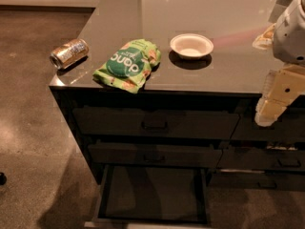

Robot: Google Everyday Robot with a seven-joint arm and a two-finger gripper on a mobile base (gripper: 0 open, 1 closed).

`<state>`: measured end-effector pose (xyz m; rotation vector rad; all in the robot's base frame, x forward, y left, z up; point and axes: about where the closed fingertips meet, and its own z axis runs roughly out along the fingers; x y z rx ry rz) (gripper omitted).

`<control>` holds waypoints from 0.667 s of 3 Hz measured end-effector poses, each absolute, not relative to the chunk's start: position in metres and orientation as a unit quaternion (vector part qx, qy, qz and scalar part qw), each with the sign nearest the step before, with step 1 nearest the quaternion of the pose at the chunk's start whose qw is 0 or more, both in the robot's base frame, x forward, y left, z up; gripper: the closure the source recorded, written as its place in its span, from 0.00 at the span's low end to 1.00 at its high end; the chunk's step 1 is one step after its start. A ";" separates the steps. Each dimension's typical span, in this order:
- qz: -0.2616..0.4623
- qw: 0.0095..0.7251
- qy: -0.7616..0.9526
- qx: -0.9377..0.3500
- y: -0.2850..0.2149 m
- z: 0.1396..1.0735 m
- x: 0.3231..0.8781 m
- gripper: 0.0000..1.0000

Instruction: Place green rice chip bag into bottom drawer

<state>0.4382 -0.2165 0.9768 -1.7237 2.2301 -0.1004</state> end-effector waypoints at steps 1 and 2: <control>-0.037 0.161 0.779 -0.605 -0.216 0.978 0.438 0.00; -0.062 0.170 0.732 -0.657 -0.195 0.980 0.455 0.00</control>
Offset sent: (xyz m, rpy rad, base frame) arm 0.0701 0.0941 0.0066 -0.2125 -0.2257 0.5679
